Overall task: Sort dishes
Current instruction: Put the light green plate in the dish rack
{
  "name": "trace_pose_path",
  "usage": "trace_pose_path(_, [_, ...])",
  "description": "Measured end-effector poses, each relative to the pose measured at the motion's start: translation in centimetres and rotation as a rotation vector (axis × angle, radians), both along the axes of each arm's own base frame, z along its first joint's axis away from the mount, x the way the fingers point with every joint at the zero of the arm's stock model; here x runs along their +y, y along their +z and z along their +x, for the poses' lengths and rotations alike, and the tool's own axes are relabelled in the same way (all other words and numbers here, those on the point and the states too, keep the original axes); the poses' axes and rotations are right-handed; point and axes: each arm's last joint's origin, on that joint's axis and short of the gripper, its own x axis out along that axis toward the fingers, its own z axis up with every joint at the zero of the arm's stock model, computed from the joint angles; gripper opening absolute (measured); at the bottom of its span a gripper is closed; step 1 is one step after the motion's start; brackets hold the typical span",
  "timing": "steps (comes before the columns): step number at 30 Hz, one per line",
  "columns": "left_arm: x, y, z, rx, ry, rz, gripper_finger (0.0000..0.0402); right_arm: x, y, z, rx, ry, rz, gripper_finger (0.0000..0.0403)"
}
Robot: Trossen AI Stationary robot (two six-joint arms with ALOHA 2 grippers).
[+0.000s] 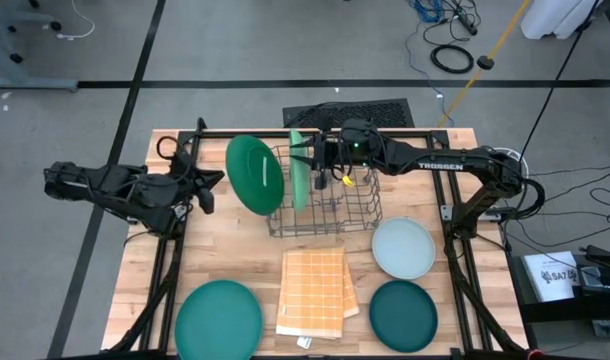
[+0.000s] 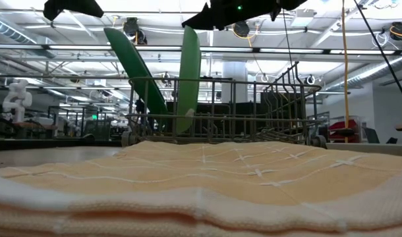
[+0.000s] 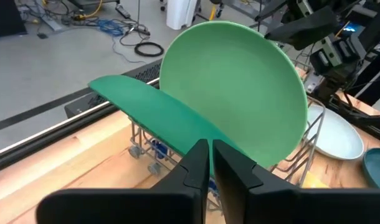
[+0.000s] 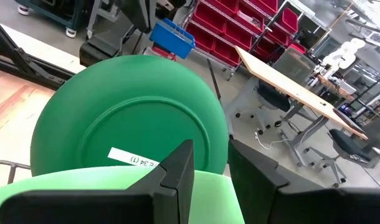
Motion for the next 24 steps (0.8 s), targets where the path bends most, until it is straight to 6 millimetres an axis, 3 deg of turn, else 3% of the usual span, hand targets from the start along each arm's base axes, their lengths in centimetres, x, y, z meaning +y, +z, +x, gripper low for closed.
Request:
trace_pose_path(7, [-0.3, -0.6, 1.4, 0.058, 0.001, 0.014, 0.0031, 0.4, -1.7, 1.6, -0.011, 0.059, 0.003, 0.0096])
trace_pose_path(15, [-0.6, -1.2, 2.6, 0.108, 0.001, 0.028, 0.0031, 0.6, -1.5, 1.7, -0.028, 0.059, -0.001, 0.0103])
trace_pose_path(24, [-0.9, -1.2, 4.1, 0.11, -0.026, 0.078, 0.0031, 2.2, -0.9, 2.0, -0.076, 0.098, -0.069, 0.013])
